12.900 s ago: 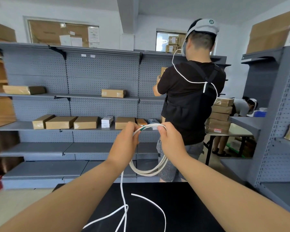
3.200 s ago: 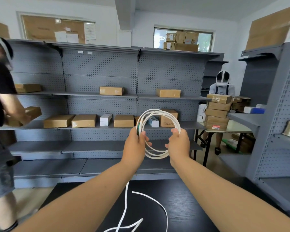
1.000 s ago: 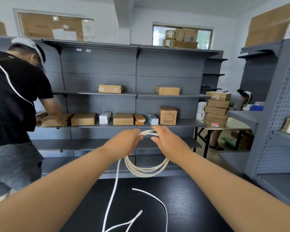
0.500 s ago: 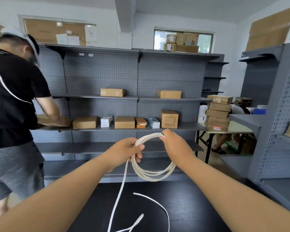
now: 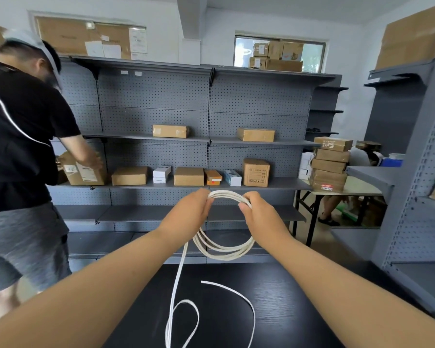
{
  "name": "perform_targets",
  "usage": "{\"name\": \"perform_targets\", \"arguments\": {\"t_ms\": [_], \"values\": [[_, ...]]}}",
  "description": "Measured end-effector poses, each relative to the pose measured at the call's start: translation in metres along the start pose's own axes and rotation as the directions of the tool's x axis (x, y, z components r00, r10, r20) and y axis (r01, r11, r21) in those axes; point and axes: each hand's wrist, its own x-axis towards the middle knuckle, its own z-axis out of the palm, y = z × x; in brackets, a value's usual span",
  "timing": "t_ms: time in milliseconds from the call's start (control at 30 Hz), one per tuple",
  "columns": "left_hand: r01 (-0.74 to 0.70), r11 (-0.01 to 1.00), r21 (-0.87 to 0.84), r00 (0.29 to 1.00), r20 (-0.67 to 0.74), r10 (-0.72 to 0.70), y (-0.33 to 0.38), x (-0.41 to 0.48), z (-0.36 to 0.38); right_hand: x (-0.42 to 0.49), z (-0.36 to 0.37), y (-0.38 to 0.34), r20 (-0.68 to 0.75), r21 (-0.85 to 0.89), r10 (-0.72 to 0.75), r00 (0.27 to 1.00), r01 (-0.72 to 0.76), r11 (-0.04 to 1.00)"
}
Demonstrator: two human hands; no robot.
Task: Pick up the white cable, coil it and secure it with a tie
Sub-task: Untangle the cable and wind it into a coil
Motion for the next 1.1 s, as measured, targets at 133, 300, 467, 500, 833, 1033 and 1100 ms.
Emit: {"name": "perform_targets", "arguments": {"t_ms": [133, 300, 467, 500, 833, 1033, 1100], "values": [[-0.067, 0.982, 0.178, 0.993, 0.110, 0.048, 0.006, 0.001, 0.001, -0.001, 0.003, -0.008, 0.073, -0.121, -0.115, 0.991, 0.124, 0.985], [-0.133, 0.959, 0.251, 0.984, 0.152, 0.097, 0.004, -0.003, 0.002, -0.003, 0.005, -0.010, 0.112, -0.235, -0.173, 0.979, 0.195, 0.952], [-0.020, 0.995, -0.096, 0.978, 0.205, 0.040, -0.004, -0.012, 0.004, -0.004, 0.000, -0.008, 0.058, -0.219, -0.169, 0.984, 0.177, 0.960], [0.029, 0.983, -0.180, 0.973, 0.232, 0.014, -0.006, -0.014, 0.005, -0.004, -0.001, -0.007, 0.041, -0.208, -0.155, 0.987, 0.160, 0.965], [0.004, 0.998, -0.062, 0.988, 0.155, 0.005, -0.001, -0.009, 0.001, -0.007, 0.001, 0.000, -0.056, 0.004, -0.010, 0.998, 0.011, 1.000], [-0.042, 0.948, 0.315, 0.996, 0.085, 0.015, 0.006, 0.000, 0.005, -0.004, 0.002, 0.001, 0.012, -0.015, -0.054, 0.998, 0.055, 0.998], [-0.144, 0.907, 0.397, 0.987, 0.128, 0.100, 0.004, 0.000, 0.006, -0.003, 0.004, -0.002, 0.072, -0.087, -0.100, 0.992, 0.106, 0.991]]}}
